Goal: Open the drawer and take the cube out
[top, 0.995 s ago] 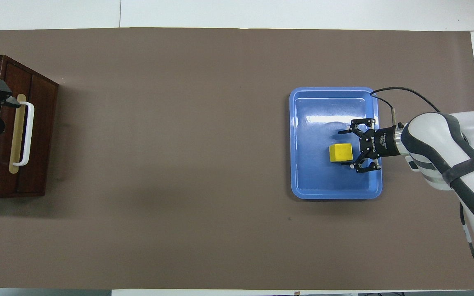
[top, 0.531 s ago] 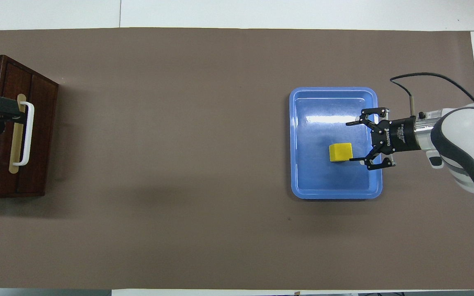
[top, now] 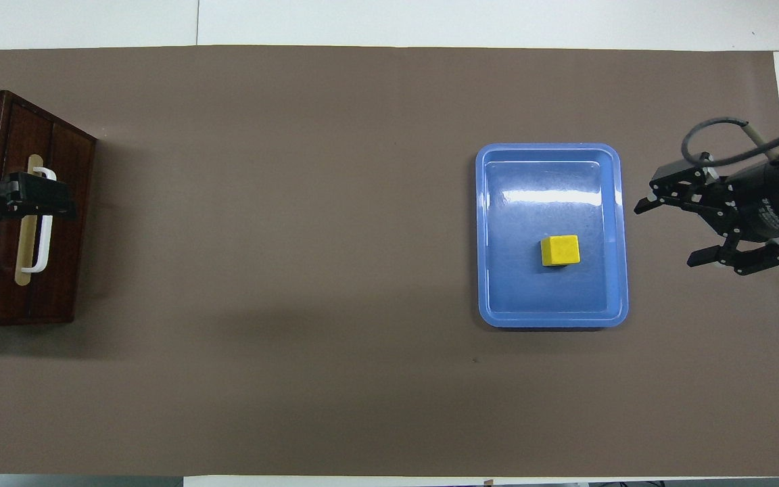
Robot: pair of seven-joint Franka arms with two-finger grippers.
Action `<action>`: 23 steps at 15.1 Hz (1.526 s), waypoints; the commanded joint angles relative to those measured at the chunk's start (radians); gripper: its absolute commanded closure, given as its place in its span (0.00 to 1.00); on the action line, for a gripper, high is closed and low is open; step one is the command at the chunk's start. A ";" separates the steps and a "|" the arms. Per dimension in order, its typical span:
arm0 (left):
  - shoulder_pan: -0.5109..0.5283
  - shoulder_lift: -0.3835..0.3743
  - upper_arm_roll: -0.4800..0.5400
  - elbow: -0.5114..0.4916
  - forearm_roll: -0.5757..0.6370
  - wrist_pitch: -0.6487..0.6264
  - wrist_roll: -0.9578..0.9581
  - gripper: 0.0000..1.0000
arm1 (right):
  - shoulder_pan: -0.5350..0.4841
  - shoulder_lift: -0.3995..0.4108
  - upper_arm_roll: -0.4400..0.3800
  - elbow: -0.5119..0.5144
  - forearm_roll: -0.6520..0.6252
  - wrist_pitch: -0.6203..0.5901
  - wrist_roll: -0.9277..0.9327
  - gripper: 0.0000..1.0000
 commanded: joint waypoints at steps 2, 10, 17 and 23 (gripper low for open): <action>-0.025 -0.015 0.007 -0.020 -0.010 -0.036 0.023 0.00 | 0.000 -0.043 0.014 0.006 -0.143 -0.016 -0.368 0.00; -0.035 -0.016 0.008 -0.025 -0.001 -0.080 0.062 0.00 | -0.032 -0.058 0.065 0.026 -0.229 0.002 -0.641 0.00; -0.056 -0.024 0.007 -0.046 -0.002 -0.071 0.091 0.00 | -0.058 -0.052 0.065 -0.014 -0.260 0.013 -0.735 0.00; -0.056 -0.024 0.007 -0.049 -0.002 -0.065 0.086 0.00 | -0.095 0.011 0.074 0.115 -0.292 -0.070 -0.746 0.00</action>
